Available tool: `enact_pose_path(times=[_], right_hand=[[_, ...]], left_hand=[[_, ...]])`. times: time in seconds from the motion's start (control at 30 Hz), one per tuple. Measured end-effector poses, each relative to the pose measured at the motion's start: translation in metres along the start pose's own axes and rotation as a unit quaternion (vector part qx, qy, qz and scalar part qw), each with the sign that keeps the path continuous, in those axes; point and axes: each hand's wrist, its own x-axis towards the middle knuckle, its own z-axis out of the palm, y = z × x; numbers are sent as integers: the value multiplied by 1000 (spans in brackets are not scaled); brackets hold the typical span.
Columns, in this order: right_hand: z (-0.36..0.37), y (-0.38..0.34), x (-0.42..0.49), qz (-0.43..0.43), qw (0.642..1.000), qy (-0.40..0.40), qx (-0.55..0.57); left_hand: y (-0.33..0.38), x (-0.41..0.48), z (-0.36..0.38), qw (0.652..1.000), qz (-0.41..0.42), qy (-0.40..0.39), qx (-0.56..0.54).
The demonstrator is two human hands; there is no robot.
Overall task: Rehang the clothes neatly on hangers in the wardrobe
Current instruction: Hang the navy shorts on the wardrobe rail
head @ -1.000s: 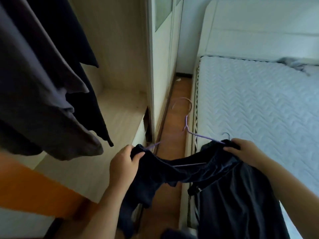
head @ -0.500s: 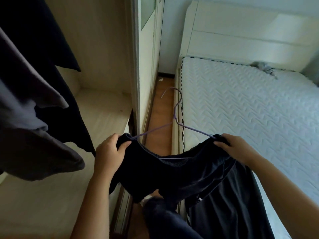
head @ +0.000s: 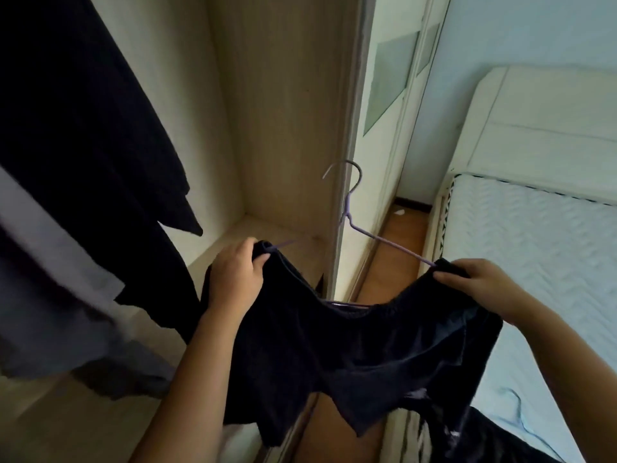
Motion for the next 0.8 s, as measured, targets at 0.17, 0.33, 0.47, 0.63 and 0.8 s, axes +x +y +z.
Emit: enact_pose_path(times=[0.17, 0.33, 0.47, 0.63, 0.8], right_hand=[[-10, -37, 49, -18, 993, -48, 106], [2, -107, 97, -36, 970, -148, 190], [18, -168, 121, -94, 960, -153, 215], [20, -226, 139, -113, 919, -190, 326], [20, -278, 147, -191, 885, -140, 402]], left_hand=[[29, 61, -20, 998, 57, 28, -1], [75, 73, -78, 966, 181, 170, 72], [98, 76, -133, 919, 218, 288, 160], [105, 94, -189, 867, 200, 391, 236], [110, 129, -227, 840, 141, 405, 332]])
